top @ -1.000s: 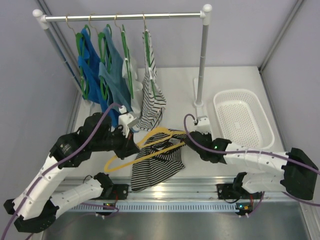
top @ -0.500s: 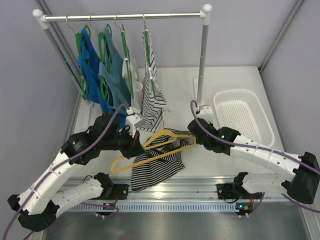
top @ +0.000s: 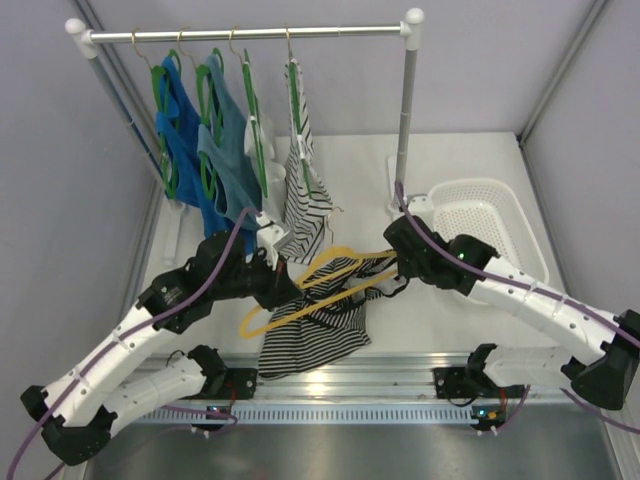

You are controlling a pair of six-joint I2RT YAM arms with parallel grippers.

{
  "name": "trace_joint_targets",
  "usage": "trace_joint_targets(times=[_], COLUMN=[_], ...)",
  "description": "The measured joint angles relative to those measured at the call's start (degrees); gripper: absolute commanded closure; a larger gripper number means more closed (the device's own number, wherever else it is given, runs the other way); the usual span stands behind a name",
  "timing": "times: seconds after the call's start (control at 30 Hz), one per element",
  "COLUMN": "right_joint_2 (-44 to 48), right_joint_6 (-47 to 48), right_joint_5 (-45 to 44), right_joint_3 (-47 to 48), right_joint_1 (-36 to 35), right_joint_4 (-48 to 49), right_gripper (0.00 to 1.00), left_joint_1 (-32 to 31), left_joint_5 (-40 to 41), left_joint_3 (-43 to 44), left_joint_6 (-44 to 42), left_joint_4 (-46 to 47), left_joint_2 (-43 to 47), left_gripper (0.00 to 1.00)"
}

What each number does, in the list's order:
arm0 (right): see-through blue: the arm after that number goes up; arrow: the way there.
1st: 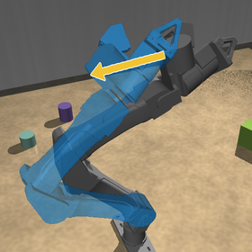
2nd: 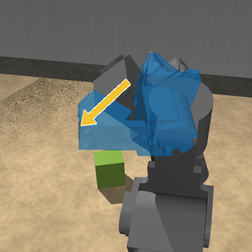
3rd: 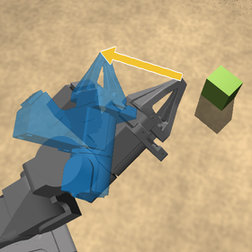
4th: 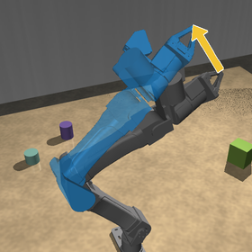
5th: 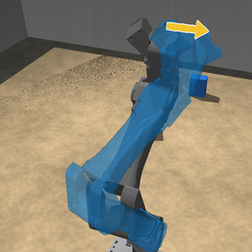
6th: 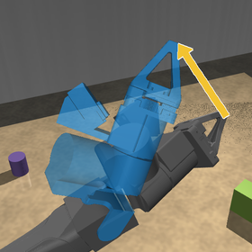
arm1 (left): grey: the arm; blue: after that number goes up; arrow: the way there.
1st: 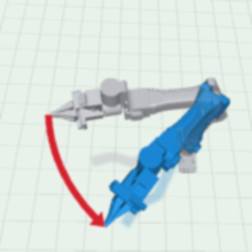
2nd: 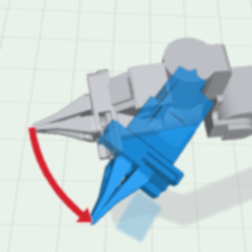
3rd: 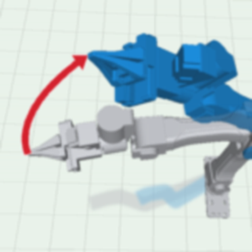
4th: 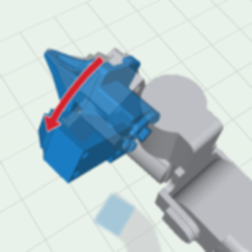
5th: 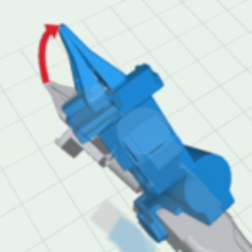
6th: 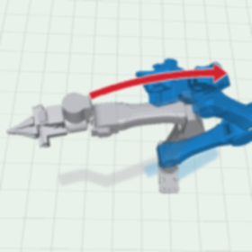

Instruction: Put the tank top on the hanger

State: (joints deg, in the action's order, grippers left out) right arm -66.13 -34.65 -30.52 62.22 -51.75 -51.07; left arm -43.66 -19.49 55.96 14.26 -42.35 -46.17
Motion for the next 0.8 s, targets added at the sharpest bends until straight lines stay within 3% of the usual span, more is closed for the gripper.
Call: trace_joint_targets(times=[0.23,0.57,0.8], right_joint_2=[-0.42,-3.34,-3.85], right_joint_6=[0.87,2.05,2.05], right_joint_5=[1.66,2.67,4.5], right_joint_3=[4.31,6.69,9.2], right_joint_1=[1.95,2.4,2.43], right_joint_4=[-3.54,-7.23,-8.28], right_gripper=[1.0,1.0,1.0], left_joint_1=[-3.8,-17.11,-19.78], left_joint_5=[1.75,13.68,21.44], left_joint_3=[-4.44,-8.44,-13.94], left_joint_6=[2.29,3.54,2.75], left_joint_4=[6.6,14.03,22.64], left_joint_2=[1.42,1.31,0.52], left_gripper=[1.0,1.0,1.0])
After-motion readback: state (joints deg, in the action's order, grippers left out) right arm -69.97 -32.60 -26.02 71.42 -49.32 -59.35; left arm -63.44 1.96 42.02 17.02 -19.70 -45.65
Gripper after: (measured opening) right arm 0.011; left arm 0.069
